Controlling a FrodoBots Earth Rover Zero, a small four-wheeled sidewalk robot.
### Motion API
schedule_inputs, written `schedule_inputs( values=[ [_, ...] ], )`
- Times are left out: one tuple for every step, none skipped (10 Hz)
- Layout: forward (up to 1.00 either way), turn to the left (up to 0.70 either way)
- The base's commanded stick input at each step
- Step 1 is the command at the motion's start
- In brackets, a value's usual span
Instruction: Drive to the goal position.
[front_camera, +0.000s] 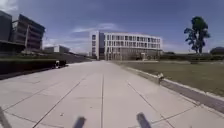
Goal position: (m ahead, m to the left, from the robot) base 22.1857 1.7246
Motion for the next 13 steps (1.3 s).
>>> schedule_inputs(
  values=[
    [0.70, 0.00],
    [0.70, 0.00],
    [0.70, 0.00],
    [0.70, 0.00],
    [0.70, 0.00],
    [0.70, 0.00],
    [0.70, 0.00],
    [0.70, 0.00],
    [0.70, 0.00],
    [0.70, 0.00],
    [0.70, 0.00],
    [0.70, 0.00],
    [0.70, 0.00]
  ],
)
